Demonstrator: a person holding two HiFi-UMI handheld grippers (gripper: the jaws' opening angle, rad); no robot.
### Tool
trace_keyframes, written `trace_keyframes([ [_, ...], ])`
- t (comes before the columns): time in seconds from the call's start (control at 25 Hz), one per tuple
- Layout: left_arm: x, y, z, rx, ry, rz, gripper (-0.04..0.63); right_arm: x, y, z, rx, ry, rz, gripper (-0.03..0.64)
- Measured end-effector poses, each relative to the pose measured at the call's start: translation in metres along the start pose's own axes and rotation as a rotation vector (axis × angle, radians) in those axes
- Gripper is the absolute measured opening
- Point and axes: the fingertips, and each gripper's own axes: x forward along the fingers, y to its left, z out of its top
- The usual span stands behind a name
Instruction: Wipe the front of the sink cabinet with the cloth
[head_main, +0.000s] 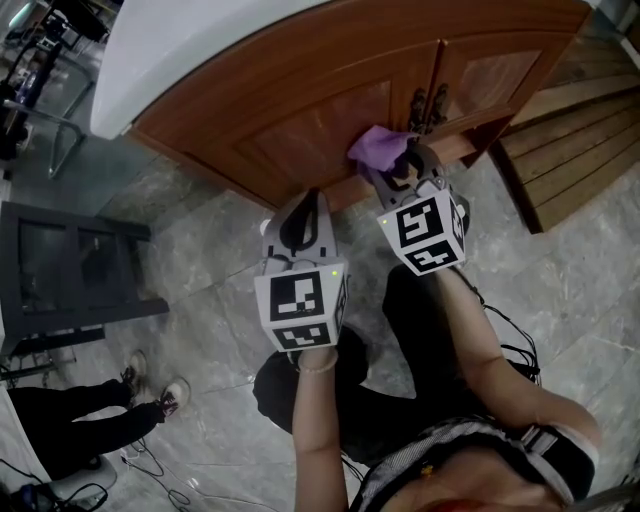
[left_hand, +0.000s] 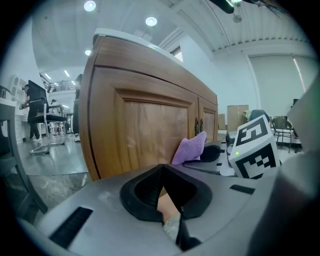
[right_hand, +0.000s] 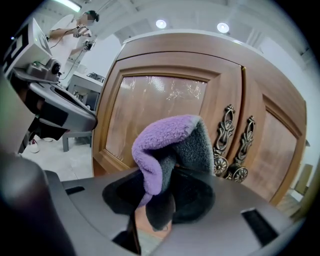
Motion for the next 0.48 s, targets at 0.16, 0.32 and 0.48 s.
trace_keyframes([
  [0.16, 0.006, -0.007, 0.001, 0.002, 0.001, -0.017, 0.001, -0.003, -0.016, -0.009, -0.013, 0.027, -0.045, 0.181],
  [0.32, 0.010, -0.012, 0.002, 0.007, 0.002, -0.029, 0.001, -0.004, -0.020, -0.011, -0.002, 0.029, -0.057, 0.179],
  [0.48, 0.013, -0.015, 0.001, 0.008, 0.006, -0.034, 0.001, -0.004, -0.020, -0.010, 0.001, 0.024, -0.056, 0.179],
])
